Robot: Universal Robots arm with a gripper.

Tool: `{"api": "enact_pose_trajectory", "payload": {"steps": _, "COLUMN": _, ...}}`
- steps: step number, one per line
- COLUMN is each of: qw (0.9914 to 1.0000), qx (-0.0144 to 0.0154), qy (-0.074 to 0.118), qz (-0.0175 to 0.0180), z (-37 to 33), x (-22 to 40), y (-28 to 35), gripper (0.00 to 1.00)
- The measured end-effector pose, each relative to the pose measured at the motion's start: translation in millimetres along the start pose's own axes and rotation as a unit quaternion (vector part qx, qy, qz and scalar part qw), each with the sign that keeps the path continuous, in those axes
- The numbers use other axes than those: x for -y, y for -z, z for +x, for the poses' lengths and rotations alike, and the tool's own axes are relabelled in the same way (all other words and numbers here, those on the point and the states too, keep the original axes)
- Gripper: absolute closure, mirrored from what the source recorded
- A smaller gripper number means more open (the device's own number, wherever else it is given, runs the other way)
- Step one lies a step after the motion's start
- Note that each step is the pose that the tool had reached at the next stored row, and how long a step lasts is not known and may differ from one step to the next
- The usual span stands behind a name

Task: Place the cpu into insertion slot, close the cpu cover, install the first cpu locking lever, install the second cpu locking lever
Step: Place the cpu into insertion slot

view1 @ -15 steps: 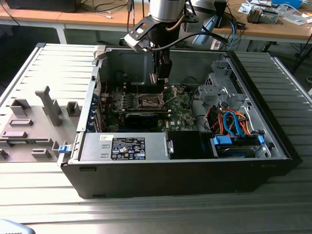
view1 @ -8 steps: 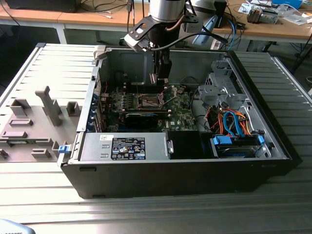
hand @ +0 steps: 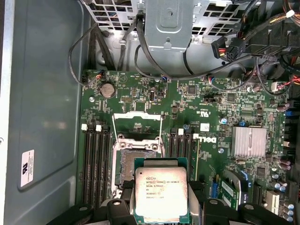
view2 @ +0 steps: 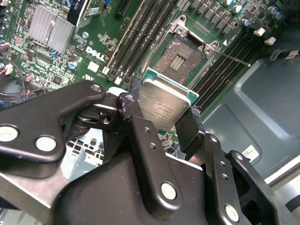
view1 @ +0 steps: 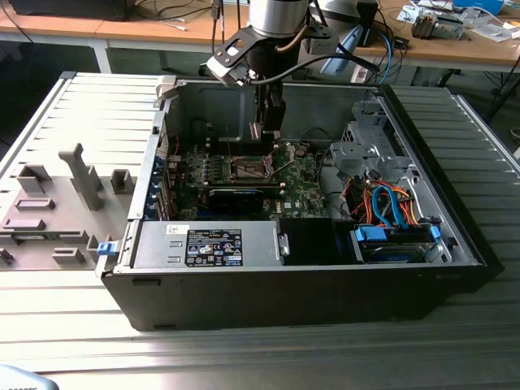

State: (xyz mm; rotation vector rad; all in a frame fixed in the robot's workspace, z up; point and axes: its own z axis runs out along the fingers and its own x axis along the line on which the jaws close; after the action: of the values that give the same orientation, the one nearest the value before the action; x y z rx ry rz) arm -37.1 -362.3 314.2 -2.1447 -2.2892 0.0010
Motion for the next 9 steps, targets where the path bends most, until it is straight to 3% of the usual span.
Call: {"api": "enact_pose_trajectory", "payload": {"steps": 9, "qw": 0.99998, "qx": 0.0, "qy": -0.006, "qz": 0.0, "z": 0.0, "x": 0.0, "y": -0.3, "gripper": 0.46}}
